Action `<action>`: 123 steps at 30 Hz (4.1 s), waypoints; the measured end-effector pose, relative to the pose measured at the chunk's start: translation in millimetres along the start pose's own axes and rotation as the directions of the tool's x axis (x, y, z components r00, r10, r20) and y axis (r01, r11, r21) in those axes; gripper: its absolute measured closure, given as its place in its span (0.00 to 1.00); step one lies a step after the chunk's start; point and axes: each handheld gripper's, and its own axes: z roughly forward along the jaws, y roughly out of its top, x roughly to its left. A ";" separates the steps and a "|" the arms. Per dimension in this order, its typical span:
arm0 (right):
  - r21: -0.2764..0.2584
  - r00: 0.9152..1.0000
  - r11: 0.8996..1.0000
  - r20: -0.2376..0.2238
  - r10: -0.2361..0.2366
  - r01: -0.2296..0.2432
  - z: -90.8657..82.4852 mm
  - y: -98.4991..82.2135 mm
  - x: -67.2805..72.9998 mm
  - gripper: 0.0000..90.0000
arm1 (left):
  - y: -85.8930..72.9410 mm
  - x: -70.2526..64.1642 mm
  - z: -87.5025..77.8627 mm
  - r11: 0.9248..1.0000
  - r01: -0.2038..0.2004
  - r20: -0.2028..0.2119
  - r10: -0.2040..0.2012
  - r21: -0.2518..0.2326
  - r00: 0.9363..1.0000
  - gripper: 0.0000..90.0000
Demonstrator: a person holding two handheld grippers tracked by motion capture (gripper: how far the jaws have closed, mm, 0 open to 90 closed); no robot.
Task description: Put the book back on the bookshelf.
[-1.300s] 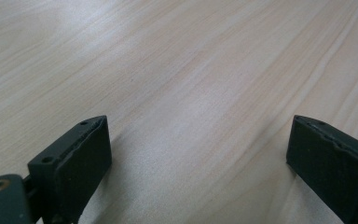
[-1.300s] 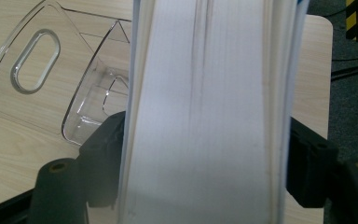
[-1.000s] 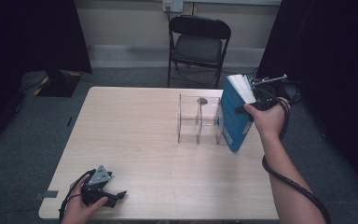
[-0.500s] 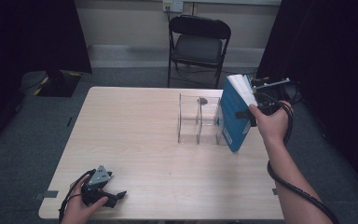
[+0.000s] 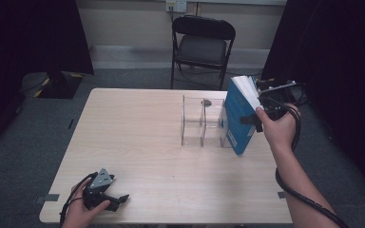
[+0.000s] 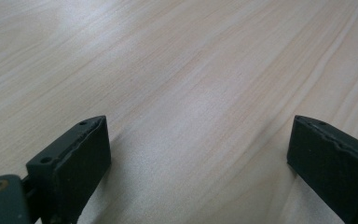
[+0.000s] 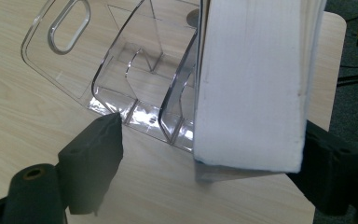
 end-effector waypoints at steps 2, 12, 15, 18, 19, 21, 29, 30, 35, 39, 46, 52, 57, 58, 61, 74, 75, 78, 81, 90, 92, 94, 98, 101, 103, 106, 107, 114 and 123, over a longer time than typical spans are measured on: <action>-0.001 1.000 1.000 -0.001 0.001 -0.001 -0.3 0.2 0.3 0.18 | 0.0 0.0 0.0 1.000 0.000 0.000 0.000 0.000 1.000 0.06; 0.001 1.000 1.000 -0.014 0.002 -0.002 -4.5 -9.4 -2.4 0.19 | 1.7 0.4 2.0 1.000 -0.014 0.000 0.014 0.008 1.000 0.03; 0.012 1.000 1.000 -0.018 -0.011 0.011 -5.8 -13.1 -2.1 0.19 | 1.7 0.4 2.0 1.000 -0.014 -0.001 0.014 0.008 1.000 0.03; 0.015 1.000 1.000 -0.024 -0.014 0.014 -6.6 -16.1 -1.9 0.19 | 1.7 0.4 2.1 1.000 -0.013 0.000 0.013 0.008 1.000 0.03; 0.010 1.000 1.000 -0.027 -0.014 0.014 -6.8 -17.1 -1.8 0.19 | 1.7 0.3 2.1 1.000 -0.013 0.000 0.013 0.008 1.000 0.03; 0.013 0.999 1.000 -0.029 -0.017 0.017 -6.8 -18.6 -2.1 0.19 | 1.7 0.4 2.0 1.000 -0.014 -0.001 0.014 0.008 1.000 0.03; 0.006 0.999 1.000 -0.035 -0.023 0.023 -10.2 -25.7 -2.3 0.19 | 2.0 0.0 2.6 1.000 -0.005 0.005 0.005 0.011 1.000 0.02; 0.001 0.999 1.000 -0.040 -0.029 0.029 -10.7 -27.0 -1.6 0.19 | 2.4 0.6 2.5 1.000 -0.015 0.003 0.015 0.014 1.000 0.02; -0.002 0.998 0.999 -0.059 -0.035 0.035 -12.1 -34.5 2.9 0.19 | 2.9 -0.1 4.5 1.000 0.002 0.010 -0.002 0.011 1.000 0.01; 0.004 0.997 0.999 -0.069 -0.040 0.040 -11.0 -40.3 3.9 0.19 | 3.1 0.0 4.8 1.000 0.000 0.010 0.000 0.012 1.000 0.00; -0.005 0.995 1.000 -0.092 -0.029 0.029 -9.4 -50.1 2.8 0.19 | 3.2 0.4 4.4 1.000 -0.007 0.010 0.007 0.020 1.000 0.00; -0.013 0.994 0.999 -0.104 -0.037 0.035 -7.6 -58.0 5.2 0.19 | 3.2 0.3 4.4 1.000 -0.006 0.010 0.006 0.019 1.000 0.00; -0.015 0.993 0.999 -0.114 -0.040 0.038 -4.9 -64.5 7.3 0.19 | 3.2 0.2 4.5 1.000 -0.005 0.010 0.004 0.017 1.000 0.00; -0.025 0.993 0.999 -0.112 -0.044 0.042 -4.0 -65.8 7.2 0.19 | 3.5 0.3 3.9 1.000 -0.009 0.008 0.009 0.027 1.000 0.00; -0.023 0.992 0.999 -0.115 -0.047 0.045 -2.6 -69.3 8.2 0.19 | 3.2 0.3 4.4 1.000 -0.006 0.010 0.006 0.019 1.000 0.00; -0.025 0.991 0.997 -0.113 -0.070 0.068 6.8 -86.7 10.5 0.19 | 3.2 0.3 4.4 1.000 -0.006 0.010 0.006 0.019 1.000 0.00; -0.023 0.992 0.997 -0.104 -0.073 0.071 7.8 -88.4 10.9 0.19 | 3.1 -0.1 4.7 1.000 0.001 0.010 -0.001 0.014 1.000 0.00; -0.017 0.991 0.997 -0.108 -0.074 0.072 10.8 -93.3 11.8 0.19 | 3.4 0.3 4.0 1.000 -0.008 0.007 0.008 0.025 1.000 0.00; -0.014 0.992 0.996 -0.090 -0.091 0.090 14.4 -97.9 12.4 0.18 | 3.7 0.3 3.6 0.999 -0.010 0.007 0.009 0.031 1.000 0.00; -0.009 0.989 0.995 -0.108 -0.099 0.098 28.0 -110.3 16.2 0.19 | 3.7 0.3 3.6 0.999 -0.009 0.007 0.009 0.031 1.000 0.00; -0.001 0.988 0.995 -0.119 -0.095 0.096 32.7 -114.3 17.5 0.19 | 3.7 0.2 3.7 1.000 -0.007 0.007 0.007 0.029 1.000 0.00; 0.000 0.988 0.996 -0.121 -0.091 0.092 35.4 -117.1 18.1 0.18 | 3.7 0.3 3.6 0.999 -0.010 0.007 0.010 0.031 1.000 0.00; 0.001 0.987 0.996 -0.132 -0.090 0.091 40.7 -122.4 18.3 0.19 | 3.7 0.3 3.6 0.999 -0.009 0.007 0.009 0.031 1.000 0.00; 0.002 0.987 0.997 -0.138 -0.080 0.081 45.1 -126.8 18.6 0.19 | 3.6 -0.1 3.9 1.000 -0.003 0.007 0.002 0.026 1.000 0.00; 0.002 0.987 0.997 -0.139 -0.079 0.080 48.3 -129.9 18.8 0.19 | 3.7 0.3 3.6 0.999 -0.009 0.007 0.009 0.032 1.000 0.00; 0.006 0.987 0.997 -0.143 -0.079 0.080 53.1 -134.7 19.1 0.19 | 3.7 0.3 3.5 0.999 -0.010 0.007 0.010 0.032 1.000 0.00; 0.007 0.986 0.997 -0.149 -0.071 0.073 54.5 -136.2 19.3 0.19 | 3.7 0.3 3.6 0.999 -0.009 0.006 0.008 0.032 1.000 0.00; 0.008 0.985 0.997 -0.156 -0.071 0.073 62.9 -144.0 21.3 0.19 | 3.6 -0.2 3.9 1.000 -0.002 0.007 0.002 0.025 1.000 0.00; 0.020 0.985 0.998 -0.164 -0.051 0.055 73.2 -155.0 22.4 0.19 | 3.7 0.3 3.5 0.999 -0.010 0.006 0.010 0.032 1.000 0.00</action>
